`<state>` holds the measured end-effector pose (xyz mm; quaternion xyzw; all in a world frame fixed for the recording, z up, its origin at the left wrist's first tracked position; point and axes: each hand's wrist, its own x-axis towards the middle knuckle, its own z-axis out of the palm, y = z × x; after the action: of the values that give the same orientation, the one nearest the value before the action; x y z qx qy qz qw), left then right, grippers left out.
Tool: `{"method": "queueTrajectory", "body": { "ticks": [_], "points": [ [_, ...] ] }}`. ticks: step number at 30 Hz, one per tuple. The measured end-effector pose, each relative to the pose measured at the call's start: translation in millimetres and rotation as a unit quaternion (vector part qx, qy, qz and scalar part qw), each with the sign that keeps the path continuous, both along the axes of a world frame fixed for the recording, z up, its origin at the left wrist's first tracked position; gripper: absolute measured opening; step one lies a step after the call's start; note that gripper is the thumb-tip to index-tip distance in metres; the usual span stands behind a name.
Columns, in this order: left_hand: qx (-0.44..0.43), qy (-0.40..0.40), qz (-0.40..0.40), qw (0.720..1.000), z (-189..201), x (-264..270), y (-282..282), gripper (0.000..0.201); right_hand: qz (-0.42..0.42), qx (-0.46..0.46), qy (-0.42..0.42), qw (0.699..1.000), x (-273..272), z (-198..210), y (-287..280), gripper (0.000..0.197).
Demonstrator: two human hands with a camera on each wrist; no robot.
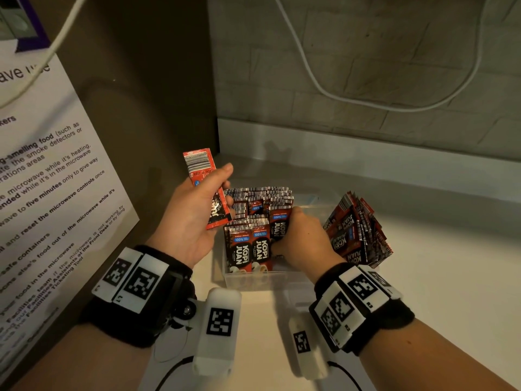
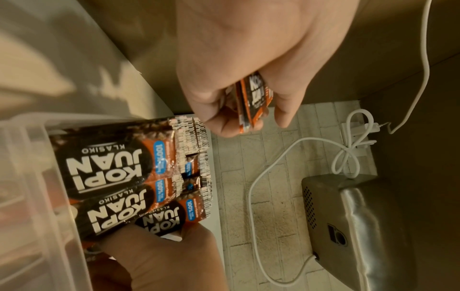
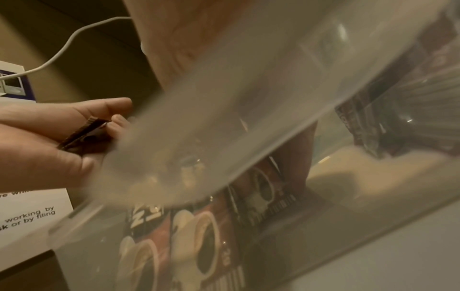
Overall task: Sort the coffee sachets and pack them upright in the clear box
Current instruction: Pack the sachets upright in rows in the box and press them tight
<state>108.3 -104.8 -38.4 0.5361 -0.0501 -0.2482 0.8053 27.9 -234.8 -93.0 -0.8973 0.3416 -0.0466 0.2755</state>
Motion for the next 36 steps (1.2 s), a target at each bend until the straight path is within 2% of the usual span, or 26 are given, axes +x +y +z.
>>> {"method": "queueTrajectory", "body": {
  "ticks": [16, 28, 33, 36],
  "points": [
    [0.01, 0.02, -0.012, 1.0, 0, 0, -1, 0.009, 0.0, 0.018, 0.029, 0.999, -7, 8, -5, 0.054],
    [-0.001, 0.043, -0.016, 0.999, 1, -3, -1, 0.026, -0.008, 0.041, 0.014, 0.999, -17, 18, -6, 0.053],
    [0.009, 0.031, -0.045, 0.998, 2, -8, -2, 0.015, -0.042, 0.006, -0.052, 0.998, -22, 34, -4, 0.049],
    [0.01, 0.014, -0.075, 0.997, 1, -12, -4, 0.013, -0.057, -0.007, -0.207, 0.977, -21, 44, -1, 0.035]
  ]
}}
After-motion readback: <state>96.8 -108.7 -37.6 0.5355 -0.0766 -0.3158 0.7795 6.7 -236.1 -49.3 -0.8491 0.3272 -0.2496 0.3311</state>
